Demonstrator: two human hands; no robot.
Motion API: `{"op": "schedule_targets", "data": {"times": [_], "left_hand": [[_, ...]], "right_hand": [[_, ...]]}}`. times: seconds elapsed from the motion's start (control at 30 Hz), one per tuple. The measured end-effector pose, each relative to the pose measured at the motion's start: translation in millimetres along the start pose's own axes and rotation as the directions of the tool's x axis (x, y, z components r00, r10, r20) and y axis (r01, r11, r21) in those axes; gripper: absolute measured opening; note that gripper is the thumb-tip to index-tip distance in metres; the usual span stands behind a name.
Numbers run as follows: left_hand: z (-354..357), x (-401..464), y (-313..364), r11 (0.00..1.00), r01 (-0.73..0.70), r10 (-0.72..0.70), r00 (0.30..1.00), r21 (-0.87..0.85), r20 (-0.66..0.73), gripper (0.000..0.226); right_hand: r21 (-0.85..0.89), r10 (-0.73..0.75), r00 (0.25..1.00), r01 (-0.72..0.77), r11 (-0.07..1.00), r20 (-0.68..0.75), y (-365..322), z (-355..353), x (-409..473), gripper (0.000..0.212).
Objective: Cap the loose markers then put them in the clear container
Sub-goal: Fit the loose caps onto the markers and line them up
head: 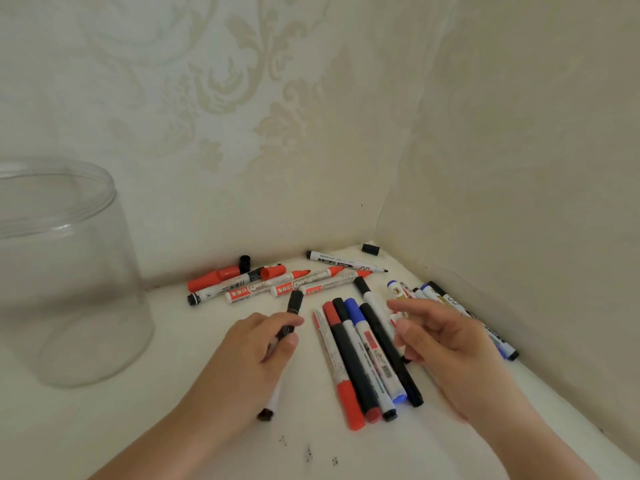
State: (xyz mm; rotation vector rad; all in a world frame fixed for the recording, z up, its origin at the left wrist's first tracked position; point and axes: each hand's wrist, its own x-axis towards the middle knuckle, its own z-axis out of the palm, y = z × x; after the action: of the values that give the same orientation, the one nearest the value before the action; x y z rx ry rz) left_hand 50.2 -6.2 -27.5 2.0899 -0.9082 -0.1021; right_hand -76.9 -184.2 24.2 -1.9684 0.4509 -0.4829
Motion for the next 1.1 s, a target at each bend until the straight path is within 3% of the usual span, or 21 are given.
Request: {"op": "schedule_targets", "data": {"times": [0.17, 0.3, 0.43, 0.6, 0.73, 0.87, 0.97, 1.1], "left_hand": [[6.2, -3.3, -1.8, 0.953, -0.169, 0.154, 0.985, 0.252, 0.08, 0.036], [8.3, -3.5, -5.0, 0.939, -0.262, 0.237, 0.962, 0.221, 0.135, 0.04], [6.0, 2.1, -10.1, 0.959, -0.258, 0.249, 0.965, 0.119, 0.084, 0.033], [0.7, 11.1, -26.1, 0.983, -0.153, 0.161, 0.984, 0.098, -0.078, 0.021], [-2.3, 15.6, -35.9, 0.997, -0.063, 0.068, 0.987, 0.033, -0.146, 0.033], [-4.1, 16.2, -34.8, 0.999, -0.033, 0.027, 0.984, -0.031, -0.176, 0.033], [-2.4, 15.2, -31.7, 0.998, -0.028, 0.014, 0.977, -0.061, -0.215, 0.031], [-0.8, 15.4, -28.1, 0.998, -0.062, 0.056, 0.98, -0.03, -0.189, 0.048]], "right_hand": [[0.033, 0.042, 0.999, -0.042, 0.999, 0.005, 4.1, -0.9, 13.8, 0.025], [-0.099, 0.094, 0.993, -0.087, 0.991, 0.073, 9.7, 7.6, 25.8, 0.027], [-0.376, 0.022, 0.996, 0.011, 0.926, 0.083, 5.3, 13.9, 53.7, 0.02], [-0.709, -0.163, 0.966, 0.259, 0.656, 0.201, 12.6, 40.4, 100.1, 0.025], [-0.84, -0.187, 0.927, 0.375, 0.393, 0.326, 17.1, 62.7, 122.8, 0.033], [-0.826, -0.249, 0.857, 0.507, 0.246, 0.452, 14.9, 69.5, 128.0, 0.035], [-0.786, -0.383, 0.763, 0.604, 0.135, 0.521, 8.4, 68.2, 119.2, 0.032], [-0.593, -0.505, 0.58, 0.79, 0.158, 0.639, -5.6, 86.5, 91.4, 0.028]]}}
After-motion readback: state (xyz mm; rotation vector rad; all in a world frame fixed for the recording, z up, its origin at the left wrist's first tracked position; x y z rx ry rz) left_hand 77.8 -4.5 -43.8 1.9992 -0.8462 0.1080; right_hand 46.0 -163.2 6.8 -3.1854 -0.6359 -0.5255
